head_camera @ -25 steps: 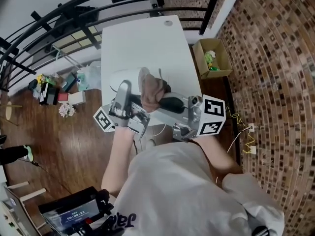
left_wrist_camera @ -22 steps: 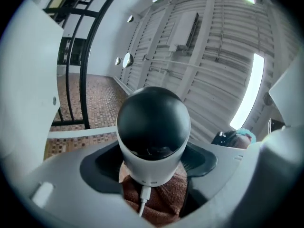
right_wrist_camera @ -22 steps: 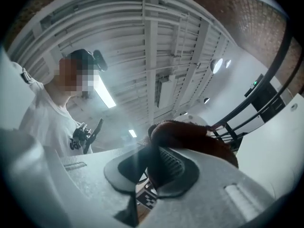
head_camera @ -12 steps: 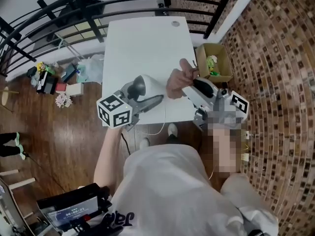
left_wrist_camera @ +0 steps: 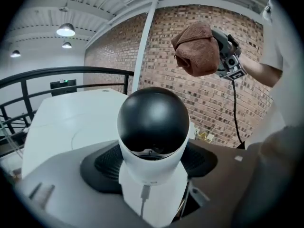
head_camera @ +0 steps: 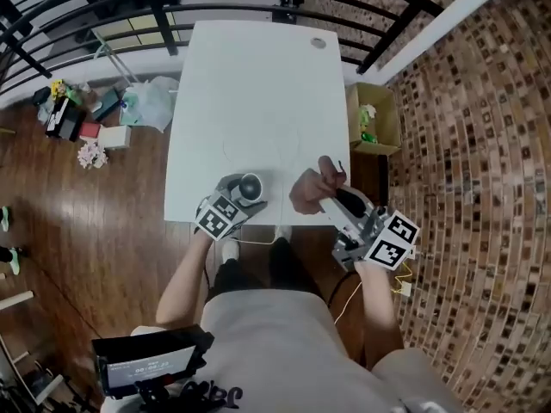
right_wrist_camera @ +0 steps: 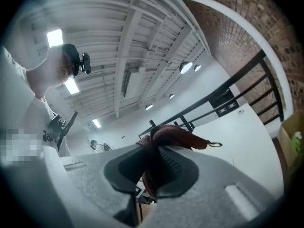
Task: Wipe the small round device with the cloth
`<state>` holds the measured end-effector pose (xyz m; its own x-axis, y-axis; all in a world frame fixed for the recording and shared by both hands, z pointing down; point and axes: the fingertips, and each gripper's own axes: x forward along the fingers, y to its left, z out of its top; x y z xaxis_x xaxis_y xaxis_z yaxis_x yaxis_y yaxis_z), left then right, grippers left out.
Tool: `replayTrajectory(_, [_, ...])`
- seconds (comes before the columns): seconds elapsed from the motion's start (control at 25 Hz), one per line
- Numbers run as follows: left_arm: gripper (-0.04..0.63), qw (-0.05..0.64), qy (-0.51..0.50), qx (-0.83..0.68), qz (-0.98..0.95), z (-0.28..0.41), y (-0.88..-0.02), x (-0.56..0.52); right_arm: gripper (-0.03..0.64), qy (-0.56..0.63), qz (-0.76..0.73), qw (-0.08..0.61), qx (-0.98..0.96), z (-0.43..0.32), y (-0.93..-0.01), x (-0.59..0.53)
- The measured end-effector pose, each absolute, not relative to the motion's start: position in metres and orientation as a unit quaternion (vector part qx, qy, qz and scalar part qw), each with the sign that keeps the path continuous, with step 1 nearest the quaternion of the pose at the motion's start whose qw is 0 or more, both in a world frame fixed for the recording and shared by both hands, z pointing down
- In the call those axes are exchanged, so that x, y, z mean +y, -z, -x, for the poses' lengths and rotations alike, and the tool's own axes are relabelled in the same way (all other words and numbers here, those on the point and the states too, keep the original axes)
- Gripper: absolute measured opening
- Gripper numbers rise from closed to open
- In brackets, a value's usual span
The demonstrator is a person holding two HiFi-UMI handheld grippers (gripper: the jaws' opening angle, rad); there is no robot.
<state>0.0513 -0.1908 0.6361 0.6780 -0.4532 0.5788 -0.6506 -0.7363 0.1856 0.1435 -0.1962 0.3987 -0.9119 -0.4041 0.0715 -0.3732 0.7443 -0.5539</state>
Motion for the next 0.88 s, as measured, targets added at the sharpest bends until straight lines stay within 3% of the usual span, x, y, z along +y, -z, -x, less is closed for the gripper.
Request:
replayTrajectory(0.44, [0.395,0.125,-0.272,-0.301,-0.905,-0.057,-0.695,-0.194,0.035,0.296,0.184,-0.065,0.935,-0.107,-0.458,-0.221])
replayTrajectory(0.52, [0.488,0.138,-0.253,-0.316,-0.904,-0.05,-0.692,-0.193,0.035,0.279,0.155,-0.099,0.943,-0.08,-0.461,-0.24])
replayTrajectory(0.76, [0.469,0.164,-0.204,-0.379,-0.888,0.004,-0.672,-0.175,0.035,0.213,-0.023,-0.382,0.899,0.033,-0.548,-0.268])
replayTrajectory(0.88, [0.469,0.187,-0.198,-0.418,-0.866,0.041,-0.672,-0.163,0.035,0.252,-0.102,-0.485,0.831,0.064,-0.609,-0.255])
